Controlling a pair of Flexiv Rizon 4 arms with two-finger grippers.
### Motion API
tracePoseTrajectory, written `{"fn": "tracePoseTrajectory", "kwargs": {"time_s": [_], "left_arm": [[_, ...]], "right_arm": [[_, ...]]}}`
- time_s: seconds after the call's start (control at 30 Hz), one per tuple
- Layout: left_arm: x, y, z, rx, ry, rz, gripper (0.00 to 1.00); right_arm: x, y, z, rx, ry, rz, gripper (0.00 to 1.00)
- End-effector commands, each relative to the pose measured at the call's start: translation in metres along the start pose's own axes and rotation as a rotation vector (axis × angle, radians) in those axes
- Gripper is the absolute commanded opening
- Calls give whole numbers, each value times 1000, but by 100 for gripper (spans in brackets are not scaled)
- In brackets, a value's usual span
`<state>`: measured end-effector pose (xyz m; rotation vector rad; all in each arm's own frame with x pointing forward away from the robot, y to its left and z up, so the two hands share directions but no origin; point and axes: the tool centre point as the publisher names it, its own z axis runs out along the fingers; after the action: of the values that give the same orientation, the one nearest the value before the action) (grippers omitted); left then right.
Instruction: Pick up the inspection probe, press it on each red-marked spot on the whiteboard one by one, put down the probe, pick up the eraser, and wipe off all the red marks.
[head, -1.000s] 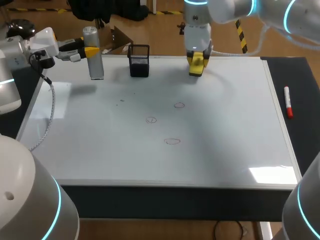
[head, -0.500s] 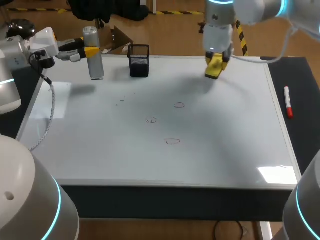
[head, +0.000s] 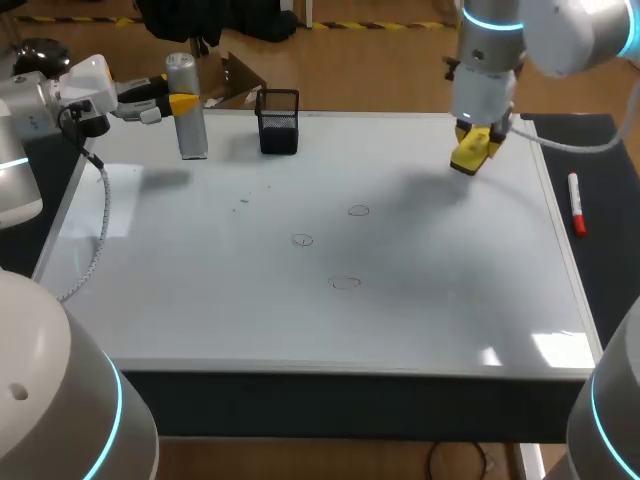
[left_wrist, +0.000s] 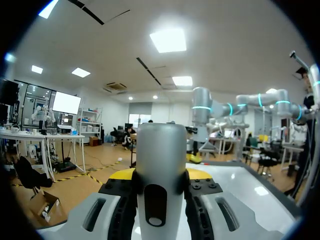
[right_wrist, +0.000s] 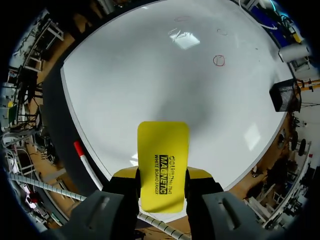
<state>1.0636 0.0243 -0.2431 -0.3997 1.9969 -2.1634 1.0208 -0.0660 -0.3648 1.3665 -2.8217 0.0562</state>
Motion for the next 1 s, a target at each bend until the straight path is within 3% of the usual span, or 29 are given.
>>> {"fn": "tracePoseTrajectory", "kwargs": {"time_s": [0.03, 0.9, 1.0], "left_arm": [[0, -1, 0, 1, -1, 2, 0], [0, -1, 0, 1, -1, 2, 0], [8, -5, 7, 7, 6, 11, 0]], "right_arm": [[23, 7, -3, 36, -71, -9, 0], [24, 8, -4, 38, -82, -13, 0], [24, 8, -4, 38, -82, -13, 0]]}}
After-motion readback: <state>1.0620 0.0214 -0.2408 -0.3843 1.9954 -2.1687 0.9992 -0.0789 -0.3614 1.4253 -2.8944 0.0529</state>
